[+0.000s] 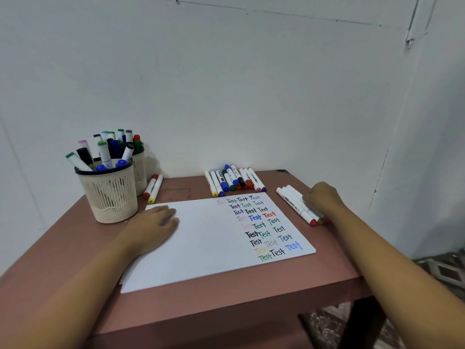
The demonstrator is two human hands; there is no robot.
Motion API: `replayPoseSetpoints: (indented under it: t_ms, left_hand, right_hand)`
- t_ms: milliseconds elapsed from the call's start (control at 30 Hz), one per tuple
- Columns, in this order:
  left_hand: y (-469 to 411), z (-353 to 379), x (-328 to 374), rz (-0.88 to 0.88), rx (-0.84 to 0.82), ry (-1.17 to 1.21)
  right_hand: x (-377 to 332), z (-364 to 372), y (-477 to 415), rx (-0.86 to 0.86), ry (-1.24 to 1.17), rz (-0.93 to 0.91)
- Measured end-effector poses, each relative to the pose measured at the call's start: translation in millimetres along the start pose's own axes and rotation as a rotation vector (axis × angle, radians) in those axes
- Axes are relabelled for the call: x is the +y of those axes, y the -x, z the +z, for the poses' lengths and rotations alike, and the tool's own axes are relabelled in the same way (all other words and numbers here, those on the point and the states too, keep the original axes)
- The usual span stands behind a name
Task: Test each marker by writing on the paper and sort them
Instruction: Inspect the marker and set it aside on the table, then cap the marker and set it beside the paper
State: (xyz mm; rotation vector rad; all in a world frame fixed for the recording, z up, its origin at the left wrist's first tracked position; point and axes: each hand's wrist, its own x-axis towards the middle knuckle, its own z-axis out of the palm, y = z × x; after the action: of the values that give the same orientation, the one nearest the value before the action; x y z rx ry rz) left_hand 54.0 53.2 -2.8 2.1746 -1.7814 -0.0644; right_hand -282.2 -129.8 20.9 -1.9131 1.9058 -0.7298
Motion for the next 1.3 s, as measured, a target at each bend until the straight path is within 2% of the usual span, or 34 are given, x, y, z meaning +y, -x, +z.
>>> replayPoseSetpoints:
  t_ms: [200, 367, 467, 600, 800, 933, 1133, 1300]
  left_hand:
    - [0, -1, 0, -0.005, -0.011, -0.005]
    - [2, -3, 3, 0.0, -0.003, -0.011]
    - [3, -3, 4, 0.001, -0.004, -0.005]
    - [4, -4, 5, 0.005, -0.005, -0.003]
    - [5, -4, 4, -0.009, -0.024, -0.01]
    - [6, -6, 7, -0.006, -0.026, -0.013]
    - [7, -3, 8, 0.003, 0.026, -0.019]
    - [1, 3, 0, 0.003, 0.009, -0.026]
  right_hand:
    - [0, 1, 0, 0.024, -0.027, -0.021]
    - [-9, 3, 5, 0.067, 0.075, -0.041]
    - [-28, 5, 13, 0.124, 0.174, -0.139]
    - [-69, 16, 31, 0.154, 0.165, -0.332]
    - [-146, 61, 61, -0.061, -0.019, -0.601]
    - [-197, 96, 73, -0.255, -0.028, -0.709]
    - [-256, 130, 84, -0.467, 0.053, -0.834]
    - [-274, 147, 83, -0.534, 0.288, -0.849]
